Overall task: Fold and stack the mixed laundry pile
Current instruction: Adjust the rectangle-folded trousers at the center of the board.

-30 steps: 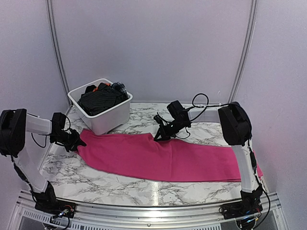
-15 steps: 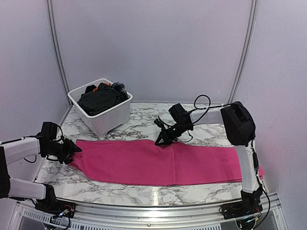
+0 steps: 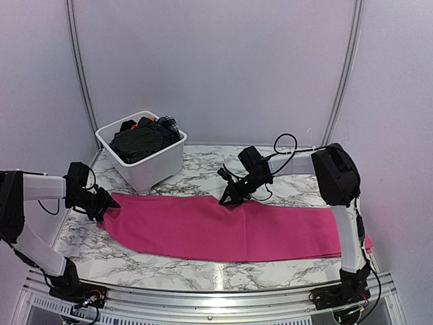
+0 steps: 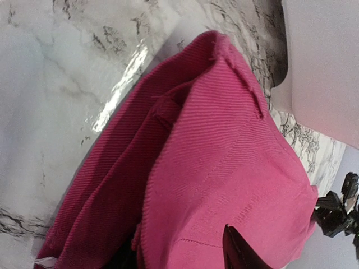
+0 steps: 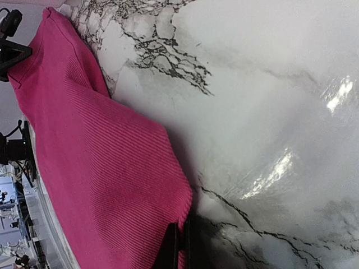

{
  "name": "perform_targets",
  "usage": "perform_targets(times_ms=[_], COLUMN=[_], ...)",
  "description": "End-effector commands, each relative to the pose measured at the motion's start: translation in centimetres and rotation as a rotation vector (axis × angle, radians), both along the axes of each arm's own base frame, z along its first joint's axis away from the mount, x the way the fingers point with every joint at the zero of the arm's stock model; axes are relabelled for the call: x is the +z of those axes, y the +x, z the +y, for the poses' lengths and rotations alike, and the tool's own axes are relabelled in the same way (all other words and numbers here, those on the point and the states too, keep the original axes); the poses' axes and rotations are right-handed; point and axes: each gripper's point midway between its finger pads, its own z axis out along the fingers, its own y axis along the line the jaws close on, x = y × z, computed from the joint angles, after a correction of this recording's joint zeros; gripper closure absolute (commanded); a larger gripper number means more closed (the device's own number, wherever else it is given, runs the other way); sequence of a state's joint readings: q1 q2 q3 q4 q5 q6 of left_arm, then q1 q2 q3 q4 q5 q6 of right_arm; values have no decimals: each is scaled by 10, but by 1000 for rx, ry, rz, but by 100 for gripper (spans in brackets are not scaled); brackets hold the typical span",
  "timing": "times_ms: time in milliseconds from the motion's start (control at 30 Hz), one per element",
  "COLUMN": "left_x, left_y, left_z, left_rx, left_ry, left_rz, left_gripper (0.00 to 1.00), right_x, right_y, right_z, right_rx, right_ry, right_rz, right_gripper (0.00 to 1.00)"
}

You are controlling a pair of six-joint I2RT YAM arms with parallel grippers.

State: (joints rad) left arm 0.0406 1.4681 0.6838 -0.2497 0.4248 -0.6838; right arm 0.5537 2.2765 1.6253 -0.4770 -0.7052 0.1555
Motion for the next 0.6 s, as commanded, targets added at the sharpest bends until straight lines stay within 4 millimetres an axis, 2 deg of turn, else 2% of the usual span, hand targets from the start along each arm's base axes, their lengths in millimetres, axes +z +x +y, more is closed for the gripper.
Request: perform_targets(times_ms=[0, 33, 67, 133, 233, 400, 567], left_x=[8, 8, 7, 13, 29, 51, 82], left_y=[3, 6, 9, 15, 19, 20, 36], left_z=[11, 12, 14, 16, 16, 15, 17], left_rx=[4, 1, -3, -6, -20, -33, -41], left_ry=[63, 67, 73, 91, 103, 108, 129], left_rz=[-24, -27, -27, -52, -113, -188, -288], left_gripper=[49, 52, 60, 81, 98, 100, 100], right_x=[1, 1, 1, 3, 8, 19, 29], right_y=[5, 5, 7, 11, 16, 29, 43], right_z=[-17, -19, -22, -27, -34, -42, -56], right_rx=[-37, -41, -46, -60, -89, -136, -192], right_ry=[-57, -58, -61, -68, -57, -44, -15], right_rz=[6, 6, 2, -6, -15, -42, -61], right_gripper=[100, 100, 100, 100, 100, 100, 100])
